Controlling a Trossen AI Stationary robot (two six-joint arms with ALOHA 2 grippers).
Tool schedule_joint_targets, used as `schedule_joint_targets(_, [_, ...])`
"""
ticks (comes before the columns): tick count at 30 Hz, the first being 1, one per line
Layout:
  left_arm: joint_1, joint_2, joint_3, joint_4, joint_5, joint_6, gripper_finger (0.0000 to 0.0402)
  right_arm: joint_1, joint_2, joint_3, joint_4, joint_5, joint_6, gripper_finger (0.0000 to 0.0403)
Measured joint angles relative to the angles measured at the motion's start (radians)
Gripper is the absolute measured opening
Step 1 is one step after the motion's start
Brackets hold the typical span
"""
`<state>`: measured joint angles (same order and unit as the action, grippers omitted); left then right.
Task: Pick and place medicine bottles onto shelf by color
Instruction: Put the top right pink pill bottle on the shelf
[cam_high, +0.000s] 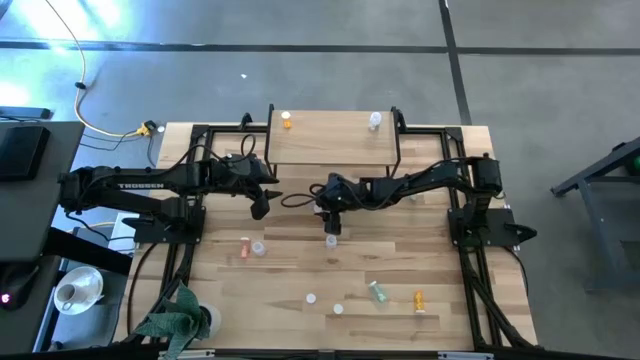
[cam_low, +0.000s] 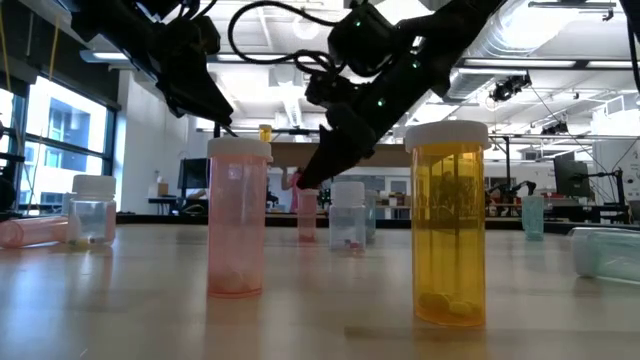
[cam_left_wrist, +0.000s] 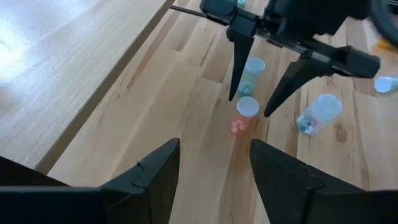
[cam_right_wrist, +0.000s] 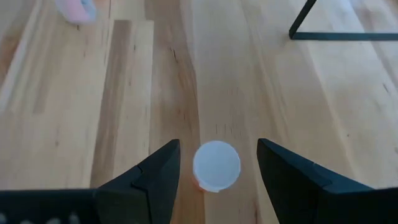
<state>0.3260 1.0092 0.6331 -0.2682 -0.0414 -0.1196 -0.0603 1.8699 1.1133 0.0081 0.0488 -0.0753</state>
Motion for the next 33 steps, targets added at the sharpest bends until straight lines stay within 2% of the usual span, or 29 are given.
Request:
schedule_joint_targets(18, [0.000,0.001,0.000,-0.002,0.000,0.019,0.0184,-0.018,0.031,0.000,0.002,-0.010,0.032,0.0200])
schedule_joint_targets(22, [0.000,0.001,0.000,-0.003,0.000,0.019,0.0184,-0.019,0.031,0.000,-0.012,-0.042,0.033,0.0175])
schedule_joint_targets(29, [0.000,0.001,0.000,-0.004,0.000,0.019,0.0184,-0.019,0.030,0.000,-0.011,-0.061,0.029,0.0106])
schedule_joint_targets(33, [0.001,0.001,0.000,-0.004,0.000,0.019,0.0184,-0.019,0.030,0.000,-0.011,-0.061,0.024,0.0092])
